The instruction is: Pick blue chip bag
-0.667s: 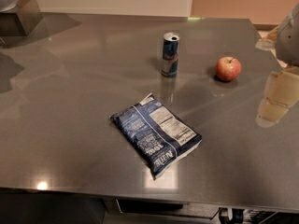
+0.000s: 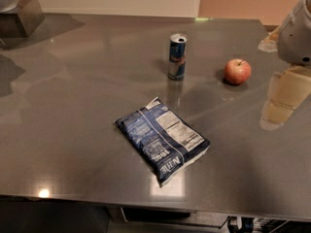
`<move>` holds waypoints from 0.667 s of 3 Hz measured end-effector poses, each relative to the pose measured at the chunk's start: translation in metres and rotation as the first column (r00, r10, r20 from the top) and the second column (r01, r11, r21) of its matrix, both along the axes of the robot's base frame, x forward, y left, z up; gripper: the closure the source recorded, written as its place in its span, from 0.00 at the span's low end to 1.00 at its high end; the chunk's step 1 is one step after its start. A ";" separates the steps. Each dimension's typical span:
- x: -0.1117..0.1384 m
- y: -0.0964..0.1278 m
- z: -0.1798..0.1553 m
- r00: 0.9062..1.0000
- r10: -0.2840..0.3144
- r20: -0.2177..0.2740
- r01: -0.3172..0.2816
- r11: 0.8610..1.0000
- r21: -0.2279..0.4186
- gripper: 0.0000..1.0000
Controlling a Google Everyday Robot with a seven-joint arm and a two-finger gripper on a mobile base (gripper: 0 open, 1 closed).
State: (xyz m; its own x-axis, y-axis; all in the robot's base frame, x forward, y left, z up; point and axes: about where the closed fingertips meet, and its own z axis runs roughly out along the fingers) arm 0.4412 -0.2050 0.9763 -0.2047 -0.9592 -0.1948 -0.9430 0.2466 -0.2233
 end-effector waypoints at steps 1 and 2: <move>0.005 0.028 -0.013 0.999 0.027 -0.045 -0.027 1.000 0.012 0.00; 0.003 0.064 -0.036 0.995 0.058 -0.077 -0.057 0.998 0.019 0.00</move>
Offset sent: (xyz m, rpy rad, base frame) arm -0.0063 0.1072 -0.0794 0.0105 0.1562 0.1000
